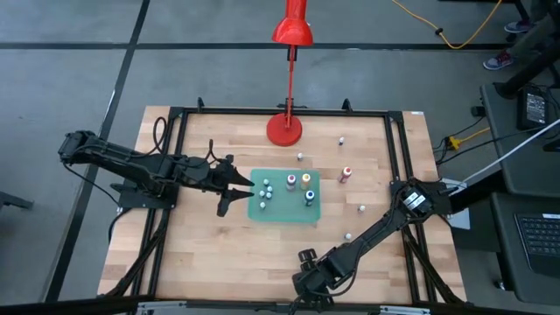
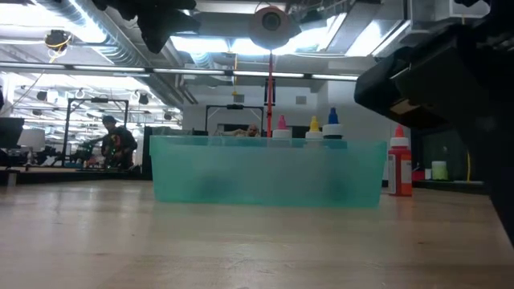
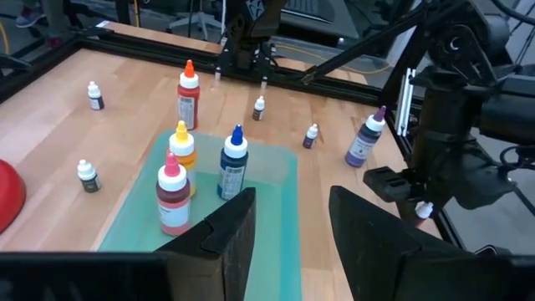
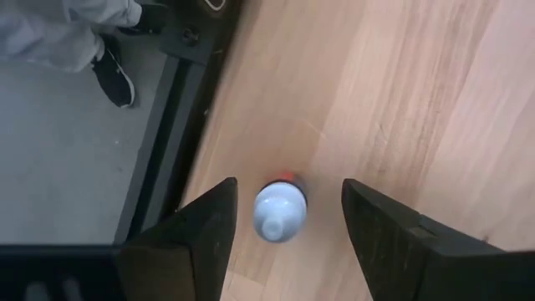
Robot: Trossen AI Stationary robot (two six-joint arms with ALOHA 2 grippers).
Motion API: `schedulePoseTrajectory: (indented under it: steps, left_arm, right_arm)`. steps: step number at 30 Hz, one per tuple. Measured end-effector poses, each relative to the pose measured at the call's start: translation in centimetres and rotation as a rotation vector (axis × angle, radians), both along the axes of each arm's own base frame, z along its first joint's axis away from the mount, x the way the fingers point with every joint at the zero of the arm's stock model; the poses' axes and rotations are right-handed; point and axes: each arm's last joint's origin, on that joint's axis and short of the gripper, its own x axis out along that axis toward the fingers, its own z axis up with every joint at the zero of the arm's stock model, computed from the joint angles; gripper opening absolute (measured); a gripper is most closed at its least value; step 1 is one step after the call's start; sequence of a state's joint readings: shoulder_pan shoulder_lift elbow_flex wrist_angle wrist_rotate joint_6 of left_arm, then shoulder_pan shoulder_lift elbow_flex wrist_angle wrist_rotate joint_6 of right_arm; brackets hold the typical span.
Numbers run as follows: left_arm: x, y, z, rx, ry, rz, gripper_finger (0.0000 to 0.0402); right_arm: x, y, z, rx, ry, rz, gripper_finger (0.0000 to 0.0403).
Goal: Pick & Place food coloring
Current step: Put the small orange food coloring bottle into the green bin
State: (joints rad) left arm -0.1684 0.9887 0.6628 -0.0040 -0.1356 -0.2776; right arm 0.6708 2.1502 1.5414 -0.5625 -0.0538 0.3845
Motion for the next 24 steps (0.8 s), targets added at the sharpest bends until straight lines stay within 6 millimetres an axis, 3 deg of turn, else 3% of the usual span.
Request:
schedulePoseTrajectory:
  steps: [13, 24]
  left_arm:
    - [0.0, 0.0, 0.0, 0.000, 0.000, 0.000, 0.0149]
    - [0.0, 0.0, 0.0, 0.000, 0.000, 0.000, 0.0152]
  right_arm:
    - [0.0, 0.0, 0.2, 0.017, 0.002, -0.030, 0.0210]
    - [0.7, 0.5, 2.3, 0.027, -0.025, -0.005, 0.0132]
